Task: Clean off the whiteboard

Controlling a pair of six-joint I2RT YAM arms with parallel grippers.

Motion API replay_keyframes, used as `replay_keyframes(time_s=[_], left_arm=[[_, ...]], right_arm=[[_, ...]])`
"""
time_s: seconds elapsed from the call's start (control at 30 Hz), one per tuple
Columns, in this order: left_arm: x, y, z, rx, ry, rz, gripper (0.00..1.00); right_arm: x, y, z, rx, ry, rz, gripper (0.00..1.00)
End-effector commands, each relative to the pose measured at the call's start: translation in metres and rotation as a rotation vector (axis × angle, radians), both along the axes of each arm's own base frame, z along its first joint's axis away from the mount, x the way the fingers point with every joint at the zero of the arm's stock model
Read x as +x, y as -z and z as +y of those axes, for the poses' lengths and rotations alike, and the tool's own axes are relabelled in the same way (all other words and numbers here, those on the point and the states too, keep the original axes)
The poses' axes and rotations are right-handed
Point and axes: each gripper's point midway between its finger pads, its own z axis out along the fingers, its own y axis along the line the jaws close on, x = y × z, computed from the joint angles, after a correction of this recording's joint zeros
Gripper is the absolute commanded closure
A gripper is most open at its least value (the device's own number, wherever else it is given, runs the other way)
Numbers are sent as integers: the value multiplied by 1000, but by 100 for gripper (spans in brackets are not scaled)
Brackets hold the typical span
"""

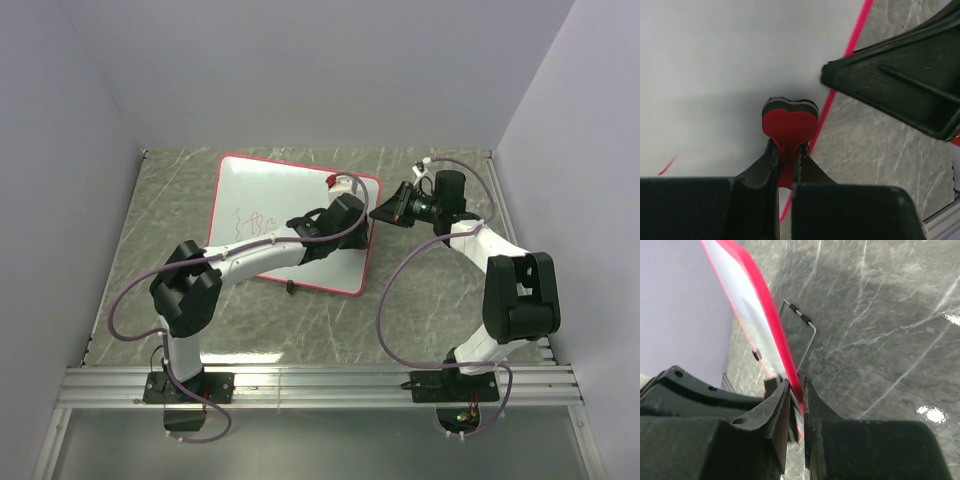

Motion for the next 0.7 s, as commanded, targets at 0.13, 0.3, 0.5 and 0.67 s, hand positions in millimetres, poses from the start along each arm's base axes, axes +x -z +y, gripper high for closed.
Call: replay_keyframes(time_s=[0.13,0.3,0.5,0.67], left_arm=[[33,-6,32,29,-77,5,100],[56,6,112,73,-241,13,100],[59,30,202,121,-400,28,100],[53,36,214,137,-407,33,100]], right_arm=[[-10,-32,20,17,-80,-59,100],[-14,-36,19,9,-81,-67,100],[-20,-38,18,-4,-89,-71,100],[-18,-41,20,-5,-95,-74,100]])
